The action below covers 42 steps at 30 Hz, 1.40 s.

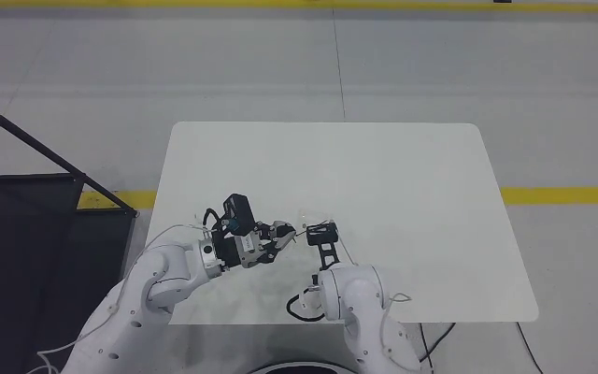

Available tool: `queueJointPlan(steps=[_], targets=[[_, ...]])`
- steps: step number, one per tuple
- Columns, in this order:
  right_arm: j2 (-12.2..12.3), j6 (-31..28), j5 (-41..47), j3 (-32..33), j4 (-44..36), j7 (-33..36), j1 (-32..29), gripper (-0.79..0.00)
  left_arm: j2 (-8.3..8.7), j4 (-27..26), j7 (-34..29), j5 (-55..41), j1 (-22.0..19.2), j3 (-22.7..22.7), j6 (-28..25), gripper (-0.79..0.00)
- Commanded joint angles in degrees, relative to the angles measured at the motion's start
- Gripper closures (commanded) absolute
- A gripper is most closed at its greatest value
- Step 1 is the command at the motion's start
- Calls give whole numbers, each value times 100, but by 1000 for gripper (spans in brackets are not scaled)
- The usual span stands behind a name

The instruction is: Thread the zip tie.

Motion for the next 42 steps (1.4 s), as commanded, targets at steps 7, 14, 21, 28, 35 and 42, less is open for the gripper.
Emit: queueJointPlan(steps=[7, 14, 21, 28, 35, 42], targets=[[-136, -31, -204, 146, -88, 0, -151, -243, 0, 0, 0, 0, 0, 0, 0, 0], [-253, -130, -305, 261, -137, 0, -230, -240, 3, -77, 160, 34, 111, -137, 159, 0], [-332, -224, -340, 333, -166, 0, -245, -243, 59, -193, 479, 46, 438, -679, 220, 0], [-362, -215, -360, 369, -70, 0, -189, -234, 119, -302, 749, -89, 860, -1277, 69, 0], [-406, -248, -265, 502, 66, 0, -134, -228, 124, -340, 753, -102, 928, -1340, 52, 0], [-426, -275, -272, 549, 131, 0, -113, -222, 124, -340, 753, -102, 928, -1340, 52, 0]])
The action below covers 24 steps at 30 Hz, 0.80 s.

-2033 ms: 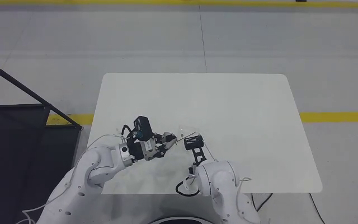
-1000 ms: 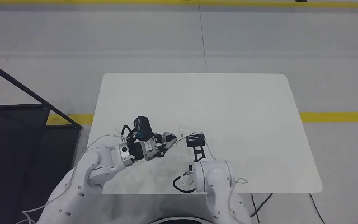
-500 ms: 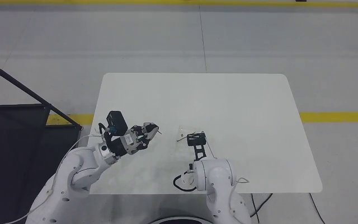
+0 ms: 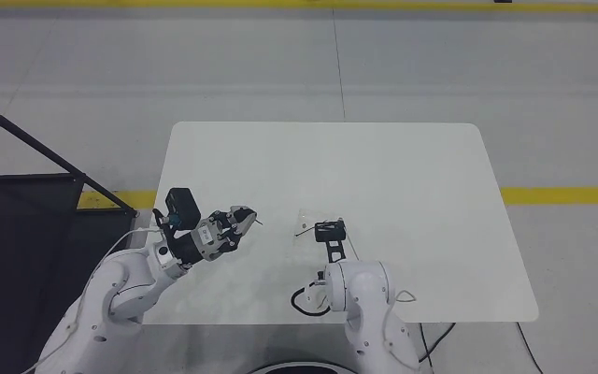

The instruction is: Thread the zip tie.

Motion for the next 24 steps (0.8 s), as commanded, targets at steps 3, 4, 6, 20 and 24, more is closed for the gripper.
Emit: queueJointPlan(steps=[3, 4, 6, 20, 24], targets=[[-12, 9, -20, 9, 61, 0, 21, -215, 0, 0, 0, 0, 0, 0, 0, 0], [-17, 13, -20, 11, 78, 0, 31, -212, 0, 0, 0, 0, 0, 0, 0, 0], [-28, 18, -35, 13, 122, 0, 51, -212, 0, 0, 0, 0, 0, 0, 0, 0], [-98, 49, -81, 62, 351, 0, 169, -175, 0, 0, 0, 0, 0, 0, 0, 0], [-106, 37, -80, 89, 386, 0, 178, -169, 0, 0, 0, 0, 0, 0, 0, 0]])
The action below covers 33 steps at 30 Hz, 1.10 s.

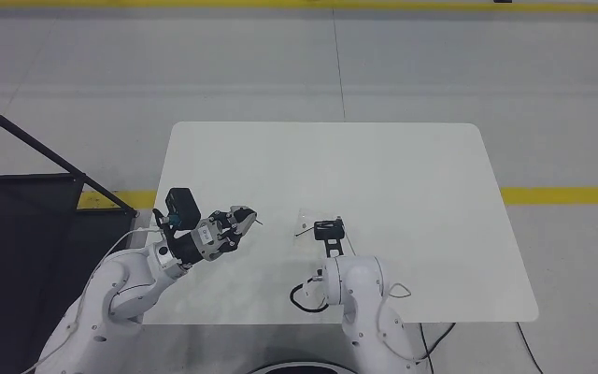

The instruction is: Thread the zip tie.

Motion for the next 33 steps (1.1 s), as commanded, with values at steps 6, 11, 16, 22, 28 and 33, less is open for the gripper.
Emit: queueJointPlan(steps=[6, 11, 16, 22, 28, 33], targets=[[-9, -18, -8, 16, 36, 0, 12, -83, 0, 0, 0, 0, 0, 0, 0, 0], [-13, -18, -31, 13, 47, 0, 20, 0, 0, 0, 0, 0, 0, 0, 0, 0], [-18, -24, -11, 17, 16, 0, 29, 0, 0, 0, 0, 0, 0, 0, 0, 0], [40, -123, 40, -12, -538, 0, -83, 0, 0, 0, 0, 0, 0, 0, 0, 0], [281, -485, 162, -216, -1614, -872, -561, 0, 0, 0, 0, 0, 0, 0, 0, 0], [548, -647, 147, -396, -2426, -2510, -1410, 0, 0, 0, 0, 0, 0, 0, 0, 0]])
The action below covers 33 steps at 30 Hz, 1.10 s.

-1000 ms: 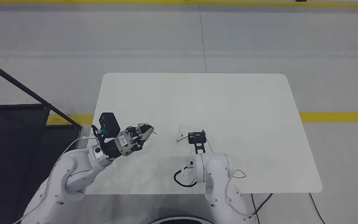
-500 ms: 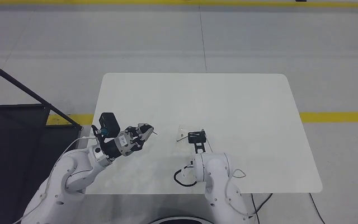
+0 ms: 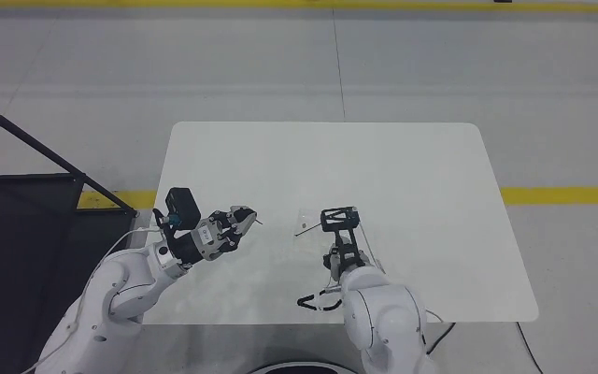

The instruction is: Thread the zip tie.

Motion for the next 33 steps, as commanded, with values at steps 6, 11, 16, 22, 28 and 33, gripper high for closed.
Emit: queueJointPlan(steps=[6, 11, 16, 22, 28, 33], targets=[[286, -57, 115, -129, -597, -1576, -870, 0, 0, 0, 0, 0, 0, 0, 0, 0], [286, -57, 115, -129, -597, -1576, -870, 0, 0, 0, 0, 0, 0, 0, 0, 0], [286, -57, 115, -129, -597, -1576, -870, 0, 0, 0, 0, 0, 0, 0, 0, 0], [326, -348, 405, -83, -397, -2218, -867, 0, -14, 37, -150, -1, -50, 82, 194, 0], [418, -853, 838, 37, -584, -3880, -1180, 0, -49, 537, -1145, -955, -714, 575, -47, 0], [500, -1133, 1115, 169, -581, -5403, -1518, 0, -70, 904, -1884, -1524, -1224, 966, -361, 0]])
